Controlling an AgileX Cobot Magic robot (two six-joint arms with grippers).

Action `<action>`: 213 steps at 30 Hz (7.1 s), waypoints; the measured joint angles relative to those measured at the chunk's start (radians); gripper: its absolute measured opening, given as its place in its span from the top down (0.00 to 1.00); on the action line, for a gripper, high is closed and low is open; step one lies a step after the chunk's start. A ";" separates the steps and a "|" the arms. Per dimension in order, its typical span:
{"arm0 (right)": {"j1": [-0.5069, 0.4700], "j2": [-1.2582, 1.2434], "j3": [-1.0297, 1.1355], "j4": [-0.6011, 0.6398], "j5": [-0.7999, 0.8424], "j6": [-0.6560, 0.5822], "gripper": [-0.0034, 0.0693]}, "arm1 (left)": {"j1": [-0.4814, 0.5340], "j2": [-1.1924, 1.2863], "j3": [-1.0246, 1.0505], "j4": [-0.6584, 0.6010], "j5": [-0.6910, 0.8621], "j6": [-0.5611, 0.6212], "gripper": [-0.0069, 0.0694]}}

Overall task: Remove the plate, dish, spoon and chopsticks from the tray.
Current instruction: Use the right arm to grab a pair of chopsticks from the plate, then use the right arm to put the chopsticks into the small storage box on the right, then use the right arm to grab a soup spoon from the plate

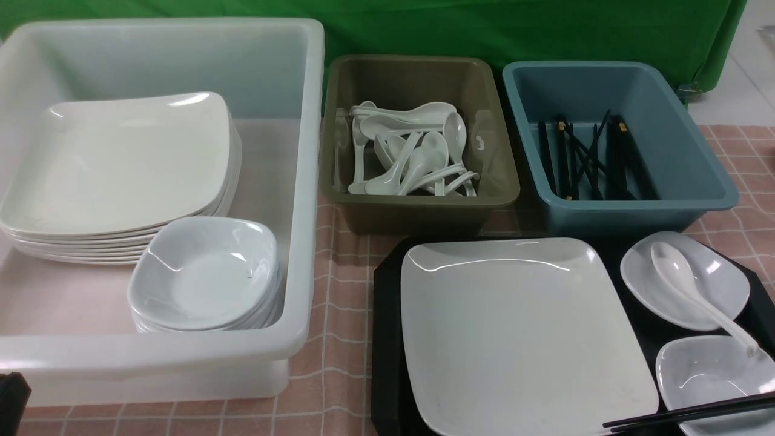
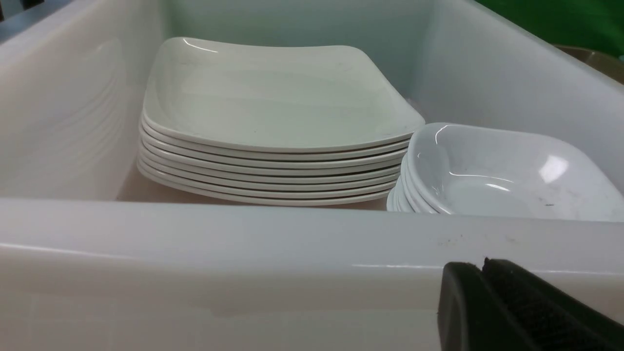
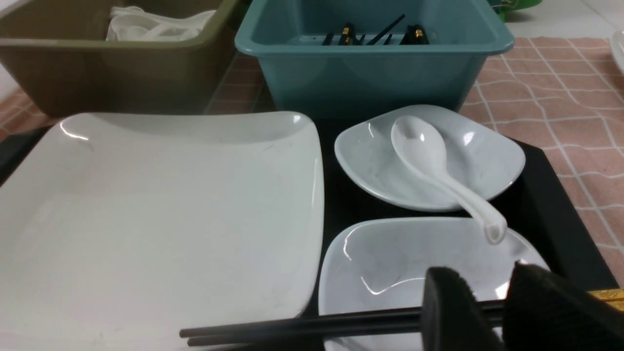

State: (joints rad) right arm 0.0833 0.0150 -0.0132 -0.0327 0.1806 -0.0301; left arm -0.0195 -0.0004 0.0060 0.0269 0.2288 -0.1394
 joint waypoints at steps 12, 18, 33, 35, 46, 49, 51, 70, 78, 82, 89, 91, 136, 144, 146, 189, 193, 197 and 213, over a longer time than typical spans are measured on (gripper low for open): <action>0.000 0.000 0.001 0.004 -0.001 0.005 0.62 | 0.000 0.000 0.000 0.000 0.000 0.000 0.88; 0.000 0.000 0.005 0.216 -0.029 0.402 0.62 | 0.000 0.000 0.000 0.000 0.000 -0.001 0.88; 0.072 0.031 -0.238 0.355 -0.011 0.467 0.90 | 0.000 0.000 0.000 0.000 0.000 -0.001 0.88; 0.090 0.125 -0.376 0.286 0.068 0.410 0.91 | 0.000 0.000 0.000 0.000 0.000 -0.001 0.88; 0.092 0.858 -0.677 -0.040 0.613 0.500 0.82 | 0.000 0.000 0.000 0.000 0.000 0.000 0.88; 0.092 1.029 -0.687 -0.048 0.503 0.608 0.62 | 0.000 0.000 0.000 0.000 0.000 0.000 0.88; 0.092 1.126 -0.700 -0.049 0.456 0.689 0.48 | 0.000 0.000 0.000 0.000 0.000 0.000 0.88; -0.010 1.440 -0.716 -0.061 0.316 1.129 0.28 | 0.000 0.000 0.000 0.000 0.000 -0.002 0.88; -0.010 1.503 -0.716 -0.065 0.316 1.202 0.29 | 0.000 0.000 0.000 0.000 0.000 -0.002 0.88; -0.010 1.525 -0.716 -0.066 0.307 1.207 0.29 | 0.000 0.000 0.000 0.000 0.000 -0.002 0.88; -0.010 1.529 -0.716 -0.069 0.308 1.205 0.38 | 0.000 0.000 0.000 0.000 0.000 -0.002 0.88; -0.010 1.529 -0.716 -0.069 0.313 1.204 0.45 | 0.000 0.000 0.000 0.000 0.000 -0.002 0.88; -0.010 1.355 -1.151 -0.058 -0.197 0.362 0.75 | 0.000 0.000 0.000 0.000 0.000 -0.002 0.88; -0.010 1.855 -1.539 -0.058 -0.143 0.176 0.75 | 0.000 0.000 0.000 0.000 0.000 -0.002 0.88; -0.010 1.925 -1.585 -0.058 -0.121 0.175 0.75 | 0.000 0.000 0.000 0.000 0.000 -0.002 0.88; -0.010 1.815 -1.333 -0.101 0.792 -0.115 0.56 | 0.000 0.000 0.000 0.000 0.000 -0.002 0.88; -0.010 1.866 -1.332 -0.138 0.711 -0.117 0.41 | 0.000 0.000 0.000 0.000 0.000 -0.002 0.88; -0.010 1.923 -1.332 -0.206 0.643 -0.117 0.37 | 0.000 0.000 0.000 0.000 0.000 -0.002 0.88; -0.010 1.995 -1.349 -0.237 0.682 -0.134 0.65 | 0.000 0.000 0.000 0.000 0.000 0.000 0.88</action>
State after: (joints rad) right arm 0.0732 2.0100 -1.3618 -0.2694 0.8626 -0.1638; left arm -0.0195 -0.0004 0.0060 0.0269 0.2288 -0.1389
